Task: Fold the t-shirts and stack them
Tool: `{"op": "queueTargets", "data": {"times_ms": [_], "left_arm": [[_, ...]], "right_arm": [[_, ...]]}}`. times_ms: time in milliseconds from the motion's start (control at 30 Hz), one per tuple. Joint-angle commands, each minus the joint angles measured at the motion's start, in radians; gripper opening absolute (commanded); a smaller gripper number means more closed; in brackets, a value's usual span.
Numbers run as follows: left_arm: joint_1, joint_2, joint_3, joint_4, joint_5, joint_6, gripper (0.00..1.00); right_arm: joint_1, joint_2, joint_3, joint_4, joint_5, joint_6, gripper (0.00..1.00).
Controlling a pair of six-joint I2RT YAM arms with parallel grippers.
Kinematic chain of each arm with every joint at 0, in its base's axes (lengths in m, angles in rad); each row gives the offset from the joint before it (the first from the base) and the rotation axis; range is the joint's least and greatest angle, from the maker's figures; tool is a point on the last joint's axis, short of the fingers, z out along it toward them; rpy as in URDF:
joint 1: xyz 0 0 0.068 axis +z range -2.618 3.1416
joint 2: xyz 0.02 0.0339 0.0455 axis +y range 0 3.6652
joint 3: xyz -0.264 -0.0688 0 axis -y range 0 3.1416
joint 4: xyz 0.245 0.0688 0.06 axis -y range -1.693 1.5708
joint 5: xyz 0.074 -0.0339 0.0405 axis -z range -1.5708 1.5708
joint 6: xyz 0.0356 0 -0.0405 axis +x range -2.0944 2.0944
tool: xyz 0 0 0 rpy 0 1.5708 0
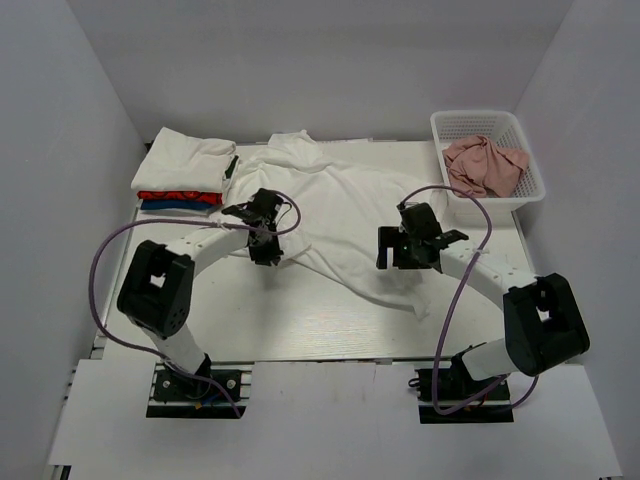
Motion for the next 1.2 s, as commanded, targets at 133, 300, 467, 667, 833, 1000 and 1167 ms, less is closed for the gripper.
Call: {"op": "queueTargets", "data": {"times_ms": [133, 300, 467, 667, 833, 1000, 1167], "left_arm": [[-0.013, -0.278, -0.105, -0.242, 0.029, -0.096, 0.19], [-0.013, -0.442, -0.187, -0.504, 0.079, -0.183, 0.2], [-0.013, -0.594, -0.234, -0.691, 0.12, -0.228, 0.31], [-0.013, -0.723, -0.268, -0.754, 0.189, -0.256, 0.45], [-0.013, -0.812, -0.288, -0.754, 0.29, -0.256, 0.5], [-0.003, -0.827, -0.196, -0.71, 0.153, -0.265, 1.0], [-0.003, -0.657, -0.184, -0.232, 0.06, -0.152, 1.0]], "right_arm": [[-0.024, -0.025, -0.051, 0.006, 0.036, 0.018, 0.9], [-0.047, -0.044, -0.071, -0.004, 0.048, 0.038, 0.9], [-0.067, -0.087, -0.099, -0.021, 0.048, 0.055, 0.9], [-0.083, -0.14, -0.097, -0.028, 0.071, 0.064, 0.9], [-0.09, -0.173, -0.071, -0.057, 0.064, 0.066, 0.9], [-0.09, -0.196, -0.088, 0.0, 0.038, 0.06, 0.9], [-0.09, -0.082, 0.007, -0.089, 0.184, 0.095, 0.9]]}}
